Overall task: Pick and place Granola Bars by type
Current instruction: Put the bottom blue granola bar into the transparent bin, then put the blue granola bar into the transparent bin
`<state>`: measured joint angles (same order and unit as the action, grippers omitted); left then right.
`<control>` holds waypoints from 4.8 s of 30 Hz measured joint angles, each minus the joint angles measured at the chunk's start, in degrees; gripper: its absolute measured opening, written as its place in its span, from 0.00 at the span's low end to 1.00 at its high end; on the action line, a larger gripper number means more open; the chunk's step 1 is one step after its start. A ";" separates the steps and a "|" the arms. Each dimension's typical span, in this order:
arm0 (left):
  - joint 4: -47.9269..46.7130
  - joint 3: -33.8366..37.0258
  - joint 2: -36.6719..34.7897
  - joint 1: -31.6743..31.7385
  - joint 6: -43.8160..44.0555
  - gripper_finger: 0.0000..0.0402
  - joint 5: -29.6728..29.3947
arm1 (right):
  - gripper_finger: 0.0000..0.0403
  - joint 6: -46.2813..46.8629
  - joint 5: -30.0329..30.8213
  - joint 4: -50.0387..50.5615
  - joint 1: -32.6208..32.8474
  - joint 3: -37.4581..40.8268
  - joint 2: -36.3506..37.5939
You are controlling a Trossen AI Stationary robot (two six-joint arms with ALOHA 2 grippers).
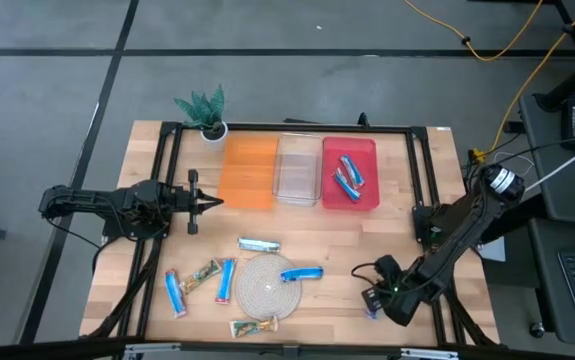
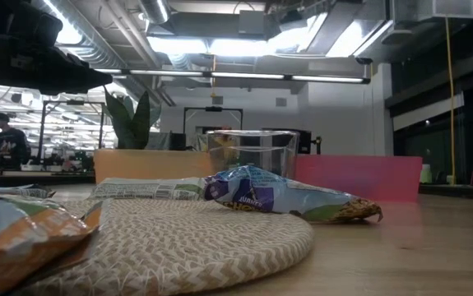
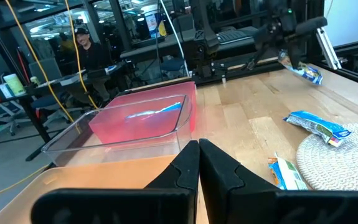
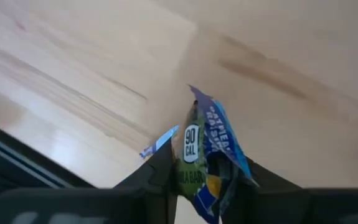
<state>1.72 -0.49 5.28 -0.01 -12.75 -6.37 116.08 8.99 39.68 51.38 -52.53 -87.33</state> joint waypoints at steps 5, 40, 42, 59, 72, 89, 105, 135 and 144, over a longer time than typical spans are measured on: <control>0.00 0.02 0.01 0.00 0.00 0.01 0.00 | 0.21 -5.57 1.05 0.36 -3.02 -0.02 2.23; 0.00 0.00 0.02 0.00 0.00 0.01 0.00 | 0.21 -72.61 6.75 13.27 -42.93 -25.46 5.77; 0.00 0.02 0.02 0.00 0.00 0.01 0.00 | 0.21 -75.31 5.44 13.01 -46.68 -25.49 5.77; 0.00 0.02 0.00 0.00 0.02 0.01 0.00 | 0.21 -89.69 -12.58 -6.55 -69.42 -25.53 1.43; 0.00 0.01 0.01 0.00 0.00 0.01 0.00 | 0.21 -96.55 -16.14 5.04 -74.82 -43.17 -18.28; 0.00 0.02 0.00 0.00 0.00 0.01 0.00 | 0.21 -101.82 -15.11 17.49 -76.15 -55.06 -32.95; 0.00 0.00 0.01 0.00 0.00 0.01 0.00 | 0.21 -106.16 -18.05 18.97 -76.17 -55.04 -37.83; 0.00 0.02 0.01 0.00 0.00 0.01 0.00 | 0.45 -104.59 -12.56 26.73 -72.09 -62.65 -37.79; 0.00 0.01 0.02 0.00 0.00 0.01 0.00 | 0.45 -104.38 -6.37 32.20 -63.71 -73.99 -37.74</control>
<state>1.72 -0.48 5.30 -0.01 -12.75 -6.37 11.70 2.62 71.88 -12.34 -126.52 -125.08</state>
